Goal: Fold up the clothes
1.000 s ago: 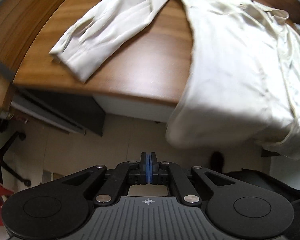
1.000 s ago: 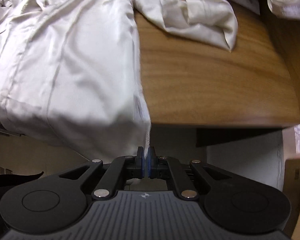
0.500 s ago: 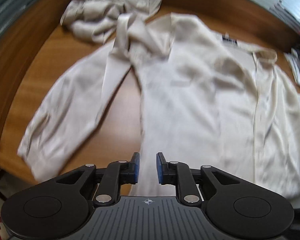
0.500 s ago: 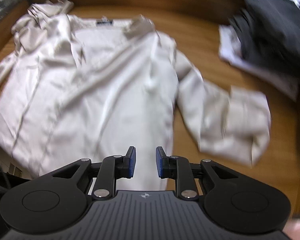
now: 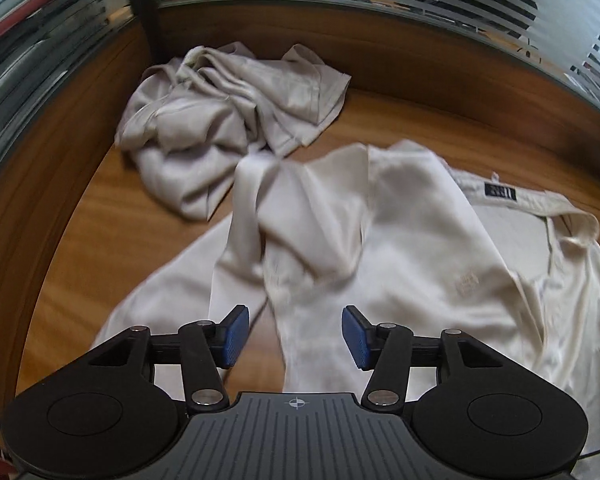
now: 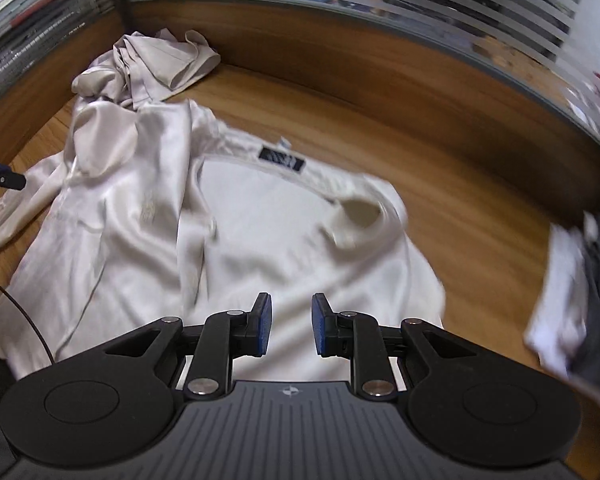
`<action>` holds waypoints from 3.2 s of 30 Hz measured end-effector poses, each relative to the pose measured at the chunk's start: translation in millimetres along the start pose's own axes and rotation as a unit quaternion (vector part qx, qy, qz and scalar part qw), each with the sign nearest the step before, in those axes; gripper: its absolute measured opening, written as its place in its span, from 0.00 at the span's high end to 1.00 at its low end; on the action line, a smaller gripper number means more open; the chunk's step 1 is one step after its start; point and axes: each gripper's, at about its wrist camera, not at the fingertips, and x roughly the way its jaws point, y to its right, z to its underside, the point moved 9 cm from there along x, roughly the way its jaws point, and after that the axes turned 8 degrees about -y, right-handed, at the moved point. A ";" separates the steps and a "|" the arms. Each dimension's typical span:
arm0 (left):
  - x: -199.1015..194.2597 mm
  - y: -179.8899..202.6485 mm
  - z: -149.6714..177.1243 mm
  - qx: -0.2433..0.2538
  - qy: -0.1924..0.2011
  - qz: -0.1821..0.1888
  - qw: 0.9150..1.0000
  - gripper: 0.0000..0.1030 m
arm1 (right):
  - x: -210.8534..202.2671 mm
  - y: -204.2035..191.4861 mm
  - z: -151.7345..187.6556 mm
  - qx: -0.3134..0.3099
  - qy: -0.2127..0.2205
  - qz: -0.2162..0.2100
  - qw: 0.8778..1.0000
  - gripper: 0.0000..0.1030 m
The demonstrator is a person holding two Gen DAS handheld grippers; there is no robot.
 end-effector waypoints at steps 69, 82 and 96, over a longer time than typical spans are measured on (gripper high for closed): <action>106.5 57.9 -140.8 0.055 -0.014 0.059 0.997 0.94 | 117.0 -6.3 -214.6 -0.178 0.011 0.014 0.984 0.94; 88.5 142.8 -154.1 0.096 -0.022 0.138 0.986 0.67 | 91.7 19.5 -171.4 -0.088 -0.022 -0.004 0.996 0.71; 140.6 172.7 -141.8 0.044 -0.093 0.183 0.978 0.96 | 91.7 11.7 -100.4 0.001 -0.032 -0.051 0.998 0.67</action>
